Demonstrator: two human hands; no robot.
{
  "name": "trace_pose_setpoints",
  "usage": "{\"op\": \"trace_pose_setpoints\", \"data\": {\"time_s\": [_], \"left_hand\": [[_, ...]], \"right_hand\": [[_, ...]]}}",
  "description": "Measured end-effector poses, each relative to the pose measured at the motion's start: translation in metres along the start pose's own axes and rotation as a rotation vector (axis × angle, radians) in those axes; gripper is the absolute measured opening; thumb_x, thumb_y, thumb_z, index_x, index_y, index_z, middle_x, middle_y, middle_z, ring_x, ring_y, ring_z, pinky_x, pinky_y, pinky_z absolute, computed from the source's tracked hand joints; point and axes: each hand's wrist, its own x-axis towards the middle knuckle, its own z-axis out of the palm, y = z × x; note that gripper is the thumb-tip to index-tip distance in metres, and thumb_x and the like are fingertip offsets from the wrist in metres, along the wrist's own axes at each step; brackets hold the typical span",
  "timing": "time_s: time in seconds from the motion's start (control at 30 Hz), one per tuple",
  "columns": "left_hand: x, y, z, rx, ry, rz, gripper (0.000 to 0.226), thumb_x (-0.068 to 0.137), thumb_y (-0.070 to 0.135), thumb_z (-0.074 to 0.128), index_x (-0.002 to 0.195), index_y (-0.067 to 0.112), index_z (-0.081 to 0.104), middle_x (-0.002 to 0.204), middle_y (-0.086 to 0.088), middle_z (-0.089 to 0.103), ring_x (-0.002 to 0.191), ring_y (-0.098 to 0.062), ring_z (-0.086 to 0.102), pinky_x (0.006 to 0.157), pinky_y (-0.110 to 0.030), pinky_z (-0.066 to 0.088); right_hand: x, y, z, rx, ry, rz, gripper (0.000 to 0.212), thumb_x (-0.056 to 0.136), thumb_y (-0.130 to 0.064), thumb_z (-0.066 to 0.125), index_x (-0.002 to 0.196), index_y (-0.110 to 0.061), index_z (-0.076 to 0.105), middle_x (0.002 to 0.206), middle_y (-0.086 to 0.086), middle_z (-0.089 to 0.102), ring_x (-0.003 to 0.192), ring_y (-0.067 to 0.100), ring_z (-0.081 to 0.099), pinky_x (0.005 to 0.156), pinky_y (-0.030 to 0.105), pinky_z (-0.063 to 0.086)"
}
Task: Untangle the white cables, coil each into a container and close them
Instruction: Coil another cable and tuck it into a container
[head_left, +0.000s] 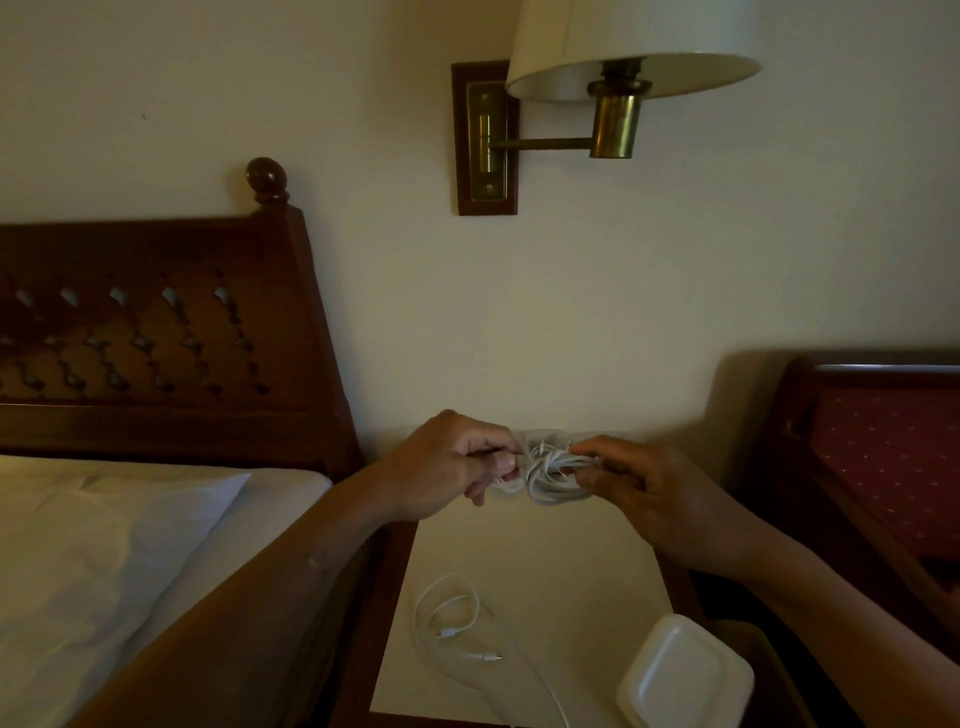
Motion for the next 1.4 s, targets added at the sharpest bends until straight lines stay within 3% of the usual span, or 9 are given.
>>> {"op": "trace_pose_setpoints", "data": {"time_s": [0.2,0.37,0.53,0.67,1.0,1.1,1.2,1.3,1.4], "left_hand": [[0.003,-0.014,0.009,-0.054,-0.005,-0.091,0.028,0.106,0.013,0.052,0.084,0.022,0.067,0.057,-0.002,0.053,0.060,-0.026,0.065,0.069,-0.046,0.058],[0.016,-0.029,0.024,-0.277,-0.065,-0.215,0.020,0.098,0.026,0.057,0.085,0.023,0.072,0.065,0.002,0.060,0.071,-0.030,0.073,0.061,-0.036,0.054],[0.035,-0.048,0.050,-0.482,0.055,-0.329,0.016,0.096,0.010,0.065,0.090,0.014,0.080,0.072,-0.012,0.068,0.074,-0.039,0.075,0.061,-0.038,0.060],[0.056,-0.059,0.072,-0.601,0.140,-0.356,0.012,0.094,0.008,0.070,0.097,0.009,0.081,0.077,-0.016,0.071,0.076,-0.044,0.075,0.064,-0.039,0.062],[0.119,-0.112,0.137,-0.762,0.176,-0.506,0.022,0.104,0.005,0.055,0.105,0.010,0.076,0.091,-0.019,0.076,0.080,-0.040,0.074,0.069,-0.044,0.063],[0.132,-0.147,0.163,-0.542,0.250,-0.484,0.023,0.102,0.002,0.054,0.109,0.013,0.074,0.101,-0.018,0.075,0.088,-0.035,0.070,0.080,-0.048,0.057],[0.123,-0.195,0.190,0.121,0.110,-0.343,0.028,0.105,0.016,0.054,0.130,0.011,0.066,0.133,-0.011,0.065,0.122,-0.030,0.060,0.104,-0.040,0.046],[0.097,-0.243,0.217,0.591,-0.147,-0.271,0.048,0.107,0.030,0.041,0.153,0.015,0.043,0.161,-0.011,0.036,0.151,-0.033,0.027,0.121,-0.039,0.023],[0.080,-0.265,0.233,0.674,-0.160,-0.264,0.060,0.108,0.043,0.022,0.164,0.022,0.018,0.173,-0.007,0.004,0.160,-0.027,-0.005,0.129,-0.044,-0.002]], "right_hand": [[0.005,0.009,0.008,0.041,0.089,0.028,0.017,0.101,-0.033,0.058,0.096,-0.035,0.075,0.080,0.005,0.071,0.071,0.024,0.062,0.068,0.040,0.049],[0.005,0.031,0.021,0.114,0.246,0.152,0.018,0.099,-0.028,0.063,0.105,-0.039,0.077,0.089,-0.012,0.073,0.078,0.002,0.063,0.066,0.011,0.046],[0.008,0.050,0.028,0.011,0.392,0.259,0.007,0.095,-0.025,0.069,0.096,-0.023,0.076,0.096,0.000,0.062,0.088,0.009,0.058,0.077,0.020,0.047],[0.007,0.069,0.026,0.011,0.380,0.299,0.024,0.096,-0.027,0.066,0.083,-0.009,0.075,0.064,0.011,0.064,0.048,0.008,0.049,0.047,0.015,0.042],[0.035,0.168,0.023,0.038,0.413,0.504,0.023,0.099,-0.027,0.065,0.078,-0.018,0.072,0.061,-0.001,0.067,0.051,0.006,0.061,0.052,0.017,0.051],[0.055,0.206,0.015,0.059,0.439,0.597,0.026,0.098,-0.030,0.067,0.076,-0.017,0.073,0.055,-0.003,0.065,0.044,0.004,0.055,0.043,0.013,0.044],[0.078,0.248,0.003,0.041,0.490,0.704,0.036,0.096,-0.029,0.069,0.066,-0.009,0.072,0.048,-0.002,0.061,0.044,0.010,0.055,0.041,0.020,0.043],[0.103,0.290,-0.004,-0.035,0.506,0.775,0.035,0.095,-0.020,0.066,0.065,-0.004,0.070,0.053,0.003,0.062,0.036,0.003,0.053,0.036,0.015,0.040],[0.131,0.325,-0.010,-0.210,0.361,0.827,0.033,0.099,-0.019,0.059,0.073,-0.001,0.067,0.066,0.008,0.060,0.056,0.015,0.056,0.053,0.025,0.050]]}}
